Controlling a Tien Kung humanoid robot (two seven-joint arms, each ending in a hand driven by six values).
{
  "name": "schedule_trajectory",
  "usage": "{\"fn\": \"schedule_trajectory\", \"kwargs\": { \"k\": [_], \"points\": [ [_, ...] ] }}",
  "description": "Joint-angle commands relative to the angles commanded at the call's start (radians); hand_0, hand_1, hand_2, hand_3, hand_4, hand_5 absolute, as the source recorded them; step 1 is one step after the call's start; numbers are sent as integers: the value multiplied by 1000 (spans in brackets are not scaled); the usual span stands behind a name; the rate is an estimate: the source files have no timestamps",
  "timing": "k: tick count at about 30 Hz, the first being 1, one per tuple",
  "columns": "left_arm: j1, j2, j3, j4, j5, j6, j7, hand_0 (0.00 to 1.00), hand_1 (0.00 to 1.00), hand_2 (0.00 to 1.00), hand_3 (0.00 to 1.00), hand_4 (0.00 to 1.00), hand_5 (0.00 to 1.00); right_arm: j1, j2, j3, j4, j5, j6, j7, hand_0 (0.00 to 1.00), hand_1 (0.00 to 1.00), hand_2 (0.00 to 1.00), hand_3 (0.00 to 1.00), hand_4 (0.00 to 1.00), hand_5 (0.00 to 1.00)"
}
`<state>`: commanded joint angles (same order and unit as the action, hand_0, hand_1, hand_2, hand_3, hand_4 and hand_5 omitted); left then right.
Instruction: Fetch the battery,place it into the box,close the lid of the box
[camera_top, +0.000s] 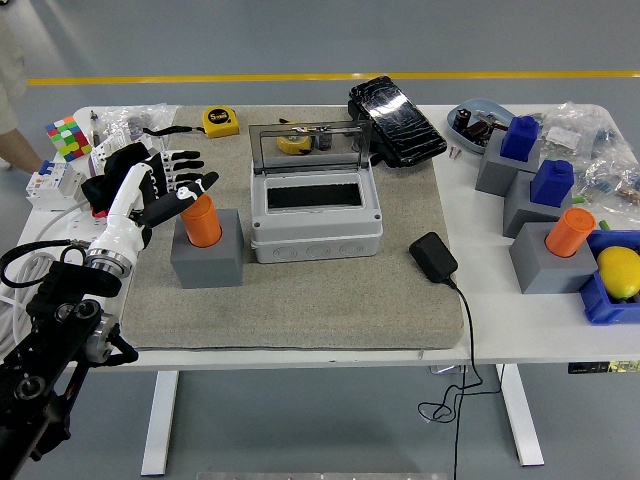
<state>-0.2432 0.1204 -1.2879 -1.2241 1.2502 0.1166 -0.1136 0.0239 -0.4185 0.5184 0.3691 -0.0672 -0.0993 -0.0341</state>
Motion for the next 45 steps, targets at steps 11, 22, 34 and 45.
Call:
{"fn": "schedule_trajectory", "kwargs": {
  "k": [11,22,34,45],
  "points": [
    [6,0,29,26,-11,-28,-47,681,673,703,706,998,335,2,-2,-6,2,-1,0,0,546,601,592,544,922,483],
    [9,3,64,45,26,-54,-63,715,699,724,710,998,326,3,-5,-8,1,-1,0,-1,546,601,592,544,921,482],
    [12,-2,74,54,11,-13,-106,650,658,661,656,998,74,-3,-4,-6,1,-1,0,-1,546,601,591,544,921,482],
    [17,-12,90,68,-14,2,-127,476,530,510,524,998,2,-2,-1,2,2,-3,0,0,546,601,591,543,920,482]
  ]
}}
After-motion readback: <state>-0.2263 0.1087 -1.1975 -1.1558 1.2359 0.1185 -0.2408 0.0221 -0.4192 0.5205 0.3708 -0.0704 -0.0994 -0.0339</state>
